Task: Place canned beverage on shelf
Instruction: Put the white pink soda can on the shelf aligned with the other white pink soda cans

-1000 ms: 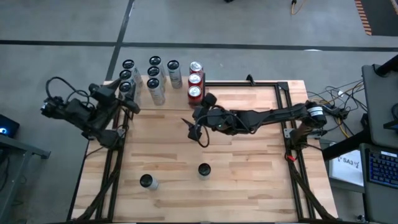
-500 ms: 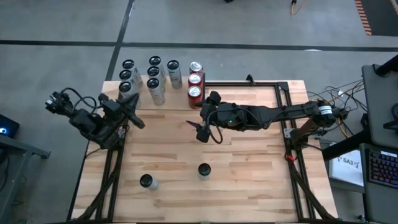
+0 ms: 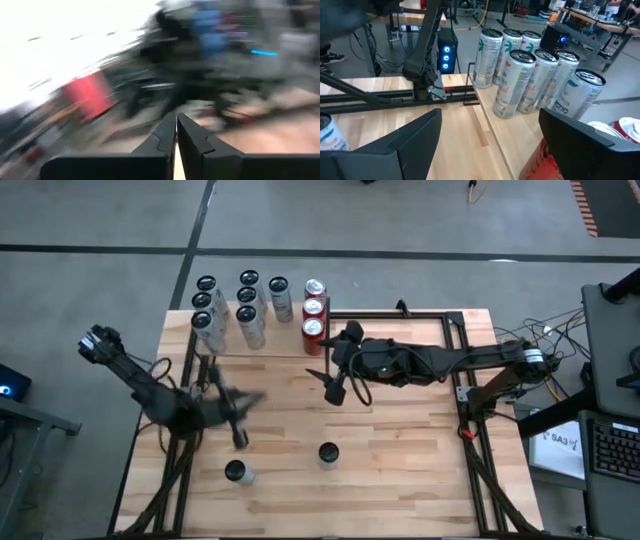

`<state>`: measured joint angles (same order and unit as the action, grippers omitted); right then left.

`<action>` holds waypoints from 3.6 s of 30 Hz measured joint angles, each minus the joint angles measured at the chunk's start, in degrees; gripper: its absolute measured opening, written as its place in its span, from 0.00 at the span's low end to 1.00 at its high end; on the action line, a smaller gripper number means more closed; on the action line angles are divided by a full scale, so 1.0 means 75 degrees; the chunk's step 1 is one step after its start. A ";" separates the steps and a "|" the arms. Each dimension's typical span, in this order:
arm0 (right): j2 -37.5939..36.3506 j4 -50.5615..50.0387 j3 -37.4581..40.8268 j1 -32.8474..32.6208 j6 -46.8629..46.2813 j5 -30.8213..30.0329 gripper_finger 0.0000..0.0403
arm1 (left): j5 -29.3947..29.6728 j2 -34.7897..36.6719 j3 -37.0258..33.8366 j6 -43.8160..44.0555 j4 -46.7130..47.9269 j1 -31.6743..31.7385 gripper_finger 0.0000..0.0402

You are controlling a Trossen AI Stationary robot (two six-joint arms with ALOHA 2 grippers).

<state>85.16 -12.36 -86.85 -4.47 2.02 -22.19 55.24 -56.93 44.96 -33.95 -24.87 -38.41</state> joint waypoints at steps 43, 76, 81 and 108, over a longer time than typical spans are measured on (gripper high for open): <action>-0.0066 -0.0496 0.0000 -0.0035 -0.0241 0.0762 0.80 | 0.0611 0.0132 0.3437 1.1503 1.3660 0.4726 0.00; -0.0069 -0.0589 0.0000 -0.0035 -0.0215 0.0762 0.80 | 0.0440 -0.0384 0.3378 1.2051 1.4724 0.5082 0.00; -0.0073 -0.0592 0.0000 -0.0035 -0.0215 0.0762 0.80 | 0.0440 -0.0384 0.3378 1.2055 1.4727 0.5088 0.00; -0.0084 -0.0836 0.0000 -0.0044 -0.0316 0.0766 0.80 | -0.1805 -0.0984 0.4973 1.1950 1.5321 0.5268 0.00</action>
<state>84.53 -18.63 -86.85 -4.80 -0.35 -16.44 41.71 -64.31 82.26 55.68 90.04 1.10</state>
